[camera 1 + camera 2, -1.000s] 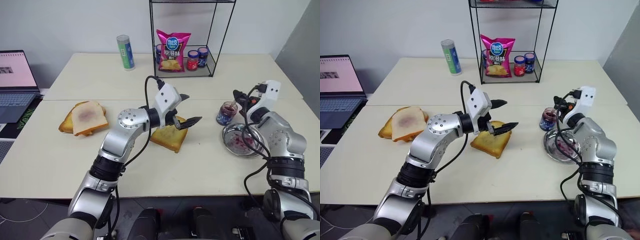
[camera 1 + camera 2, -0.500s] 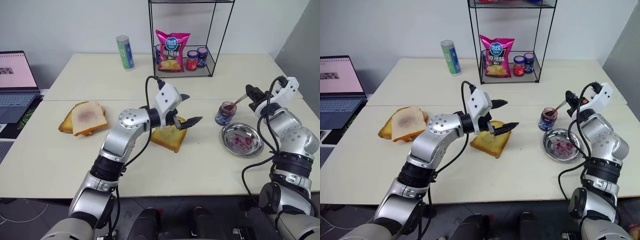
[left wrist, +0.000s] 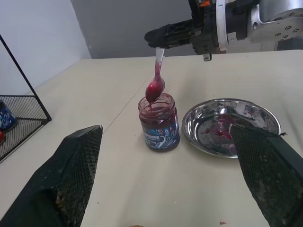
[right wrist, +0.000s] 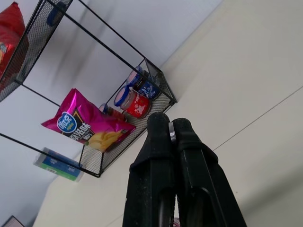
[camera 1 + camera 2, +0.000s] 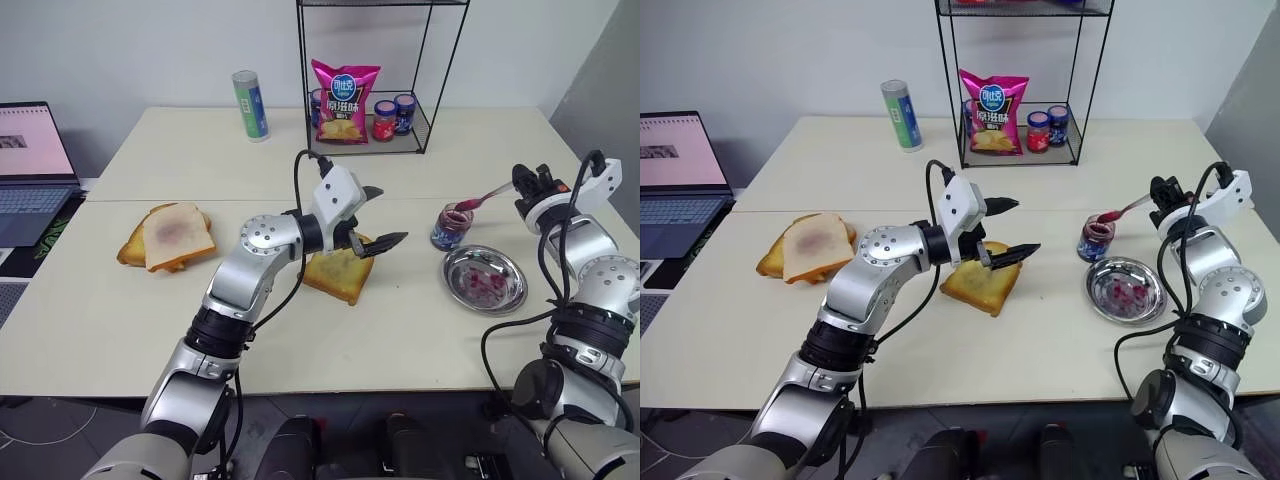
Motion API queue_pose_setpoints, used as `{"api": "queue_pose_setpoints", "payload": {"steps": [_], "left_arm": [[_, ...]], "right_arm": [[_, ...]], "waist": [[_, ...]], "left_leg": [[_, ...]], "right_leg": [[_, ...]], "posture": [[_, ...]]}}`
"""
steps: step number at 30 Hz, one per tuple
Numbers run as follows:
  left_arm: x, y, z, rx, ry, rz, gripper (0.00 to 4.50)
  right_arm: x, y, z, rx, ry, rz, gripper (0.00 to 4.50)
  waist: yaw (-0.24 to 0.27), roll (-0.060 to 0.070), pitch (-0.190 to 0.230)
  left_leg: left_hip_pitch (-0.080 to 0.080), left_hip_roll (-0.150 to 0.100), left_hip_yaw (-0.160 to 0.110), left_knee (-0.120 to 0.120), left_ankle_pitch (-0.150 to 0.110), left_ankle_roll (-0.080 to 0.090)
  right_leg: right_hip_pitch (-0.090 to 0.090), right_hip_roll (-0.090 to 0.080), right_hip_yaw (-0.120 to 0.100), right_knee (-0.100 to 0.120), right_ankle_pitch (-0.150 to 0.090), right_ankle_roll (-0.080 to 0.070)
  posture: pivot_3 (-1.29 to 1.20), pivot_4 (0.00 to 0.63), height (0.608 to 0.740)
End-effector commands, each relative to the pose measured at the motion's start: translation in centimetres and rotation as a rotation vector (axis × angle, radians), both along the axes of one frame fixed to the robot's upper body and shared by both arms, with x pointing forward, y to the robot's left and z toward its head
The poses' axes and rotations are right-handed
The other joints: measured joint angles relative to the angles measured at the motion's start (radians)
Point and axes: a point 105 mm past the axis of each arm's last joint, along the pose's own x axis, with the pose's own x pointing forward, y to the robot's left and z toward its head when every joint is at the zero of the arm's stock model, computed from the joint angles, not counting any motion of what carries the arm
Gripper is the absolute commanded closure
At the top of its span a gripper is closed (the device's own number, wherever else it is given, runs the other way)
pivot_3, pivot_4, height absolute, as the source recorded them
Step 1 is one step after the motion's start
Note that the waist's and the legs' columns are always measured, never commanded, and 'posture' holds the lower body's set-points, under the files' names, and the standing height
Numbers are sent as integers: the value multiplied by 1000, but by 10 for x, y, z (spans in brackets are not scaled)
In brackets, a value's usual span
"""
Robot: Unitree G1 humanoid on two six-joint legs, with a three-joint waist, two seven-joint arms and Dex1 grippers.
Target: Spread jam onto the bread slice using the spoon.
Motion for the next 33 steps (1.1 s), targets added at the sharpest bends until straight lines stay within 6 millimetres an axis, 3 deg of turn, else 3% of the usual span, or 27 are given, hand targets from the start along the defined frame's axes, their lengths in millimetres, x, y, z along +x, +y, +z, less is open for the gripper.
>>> {"api": "queue_pose_setpoints", "payload": {"steps": [1,6,10,13,15,18,23,25,28,33], "left_arm": [[-3,-2,14,-21,-54,-26,0],[-5,4,18,-32,-59,-45,0],[-10,24,15,-20,-42,-16,0],[-18,53,3,11,-8,51,0],[-27,76,-5,27,26,106,0],[-41,95,-16,62,62,145,0],[-69,131,-37,118,144,270,0],[-78,148,-46,148,159,353,0],[-85,152,-51,127,178,405,0],[-88,145,-58,132,181,415,0]], "right_arm": [[-5,-8,25,125,-98,-21,4495],[-10,10,39,186,-155,58,4495],[-16,57,60,89,-214,215,4495],[-22,101,63,-25,-221,343,4495],[-27,131,61,-97,-229,430,4495],[-32,155,59,-168,-241,490,4495],[-39,198,46,-426,-280,576,4495],[-43,220,34,-631,-331,610,4495],[-51,240,19,-856,-428,648,4495],[-56,254,9,-989,-533,675,4495]], "waist": [[0,0,0],[0,0,0],[-10,0,0],[-28,1,0],[-34,1,0],[-31,1,0],[-23,1,0],[-24,1,0],[-21,1,0],[-19,1,0]], "left_leg": [[0,0,0,0,0,0],[0,0,0,0,0,0],[-1,1,1,0,0,0],[-1,2,3,-2,0,0],[-1,3,3,-3,0,0],[-1,4,1,-3,0,0],[-2,2,-1,-2,0,0],[-2,2,-2,-2,0,0],[-2,2,-1,-2,0,0],[-1,3,-3,-1,0,-1]], "right_leg": [[0,0,0,0,0,0],[0,0,0,0,0,0],[-3,0,1,2,0,0],[-5,0,2,2,0,-1],[-5,0,2,3,-1,-1],[-6,0,2,3,-2,-3],[-5,0,0,1,-3,-5],[-5,-1,0,0,-4,-5],[-5,-2,0,0,-5,-7],[-4,-2,0,1,-7,-3]], "posture": [[0,150,740],[0,150,740],[0,150,740],[0,150,740],[0,150,740],[0,150,740],[0,150,740],[0,150,740],[0,150,740],[0,150,740]]}}
